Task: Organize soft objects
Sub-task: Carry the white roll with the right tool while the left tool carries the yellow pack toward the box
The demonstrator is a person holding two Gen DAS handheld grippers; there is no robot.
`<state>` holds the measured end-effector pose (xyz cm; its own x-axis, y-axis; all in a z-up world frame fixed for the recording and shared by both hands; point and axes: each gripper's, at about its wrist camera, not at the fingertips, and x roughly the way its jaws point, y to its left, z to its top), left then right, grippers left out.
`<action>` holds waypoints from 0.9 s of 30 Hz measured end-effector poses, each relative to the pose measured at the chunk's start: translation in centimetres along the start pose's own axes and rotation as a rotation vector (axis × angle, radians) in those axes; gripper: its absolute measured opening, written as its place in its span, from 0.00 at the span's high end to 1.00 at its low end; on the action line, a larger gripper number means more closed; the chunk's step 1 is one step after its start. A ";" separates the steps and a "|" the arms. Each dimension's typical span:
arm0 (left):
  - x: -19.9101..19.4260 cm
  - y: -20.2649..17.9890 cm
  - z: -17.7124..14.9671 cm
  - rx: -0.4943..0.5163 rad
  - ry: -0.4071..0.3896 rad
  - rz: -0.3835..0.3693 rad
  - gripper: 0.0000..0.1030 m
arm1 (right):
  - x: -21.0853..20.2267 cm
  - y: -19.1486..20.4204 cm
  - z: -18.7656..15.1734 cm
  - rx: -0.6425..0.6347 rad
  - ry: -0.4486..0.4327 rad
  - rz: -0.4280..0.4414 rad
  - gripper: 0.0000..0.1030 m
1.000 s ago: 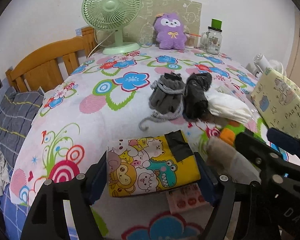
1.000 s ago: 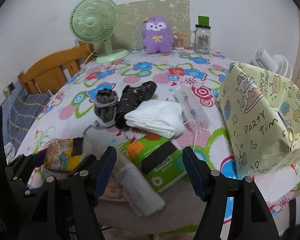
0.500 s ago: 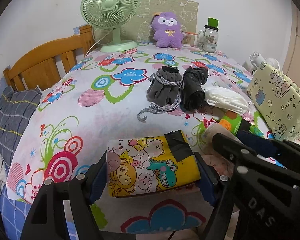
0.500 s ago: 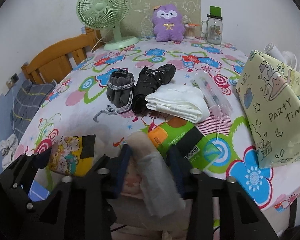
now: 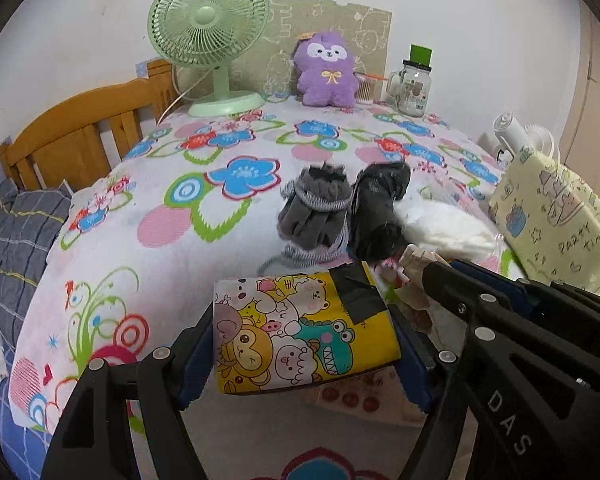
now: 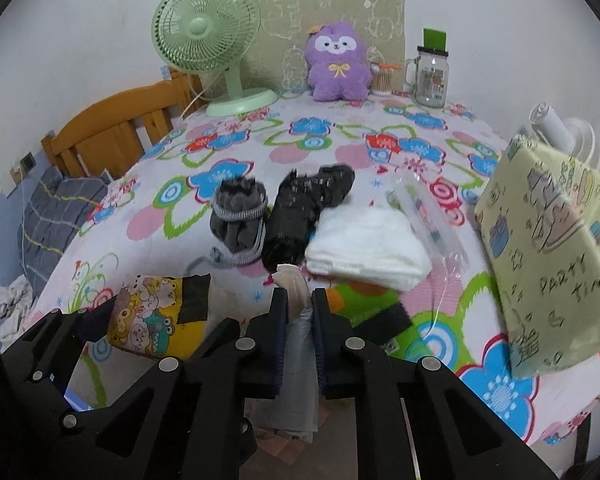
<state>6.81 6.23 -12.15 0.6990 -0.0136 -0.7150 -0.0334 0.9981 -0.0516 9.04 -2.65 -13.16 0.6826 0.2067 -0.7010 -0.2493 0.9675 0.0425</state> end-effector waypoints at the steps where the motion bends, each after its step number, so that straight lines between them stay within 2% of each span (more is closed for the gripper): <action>1: -0.1 -0.1 0.2 0.000 -0.002 0.000 0.24 | -0.2 -0.1 0.2 0.001 -0.003 0.000 0.86; 27: -5.5 -5.6 5.7 0.048 -0.111 0.010 0.24 | -7.0 -4.3 4.9 0.026 -0.115 -0.037 0.86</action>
<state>7.17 1.09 -3.94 0.7740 0.0006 -0.6332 -0.0083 0.9999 -0.0092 8.70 -7.58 -4.98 0.7656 0.1847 -0.6162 -0.2059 0.9779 0.0374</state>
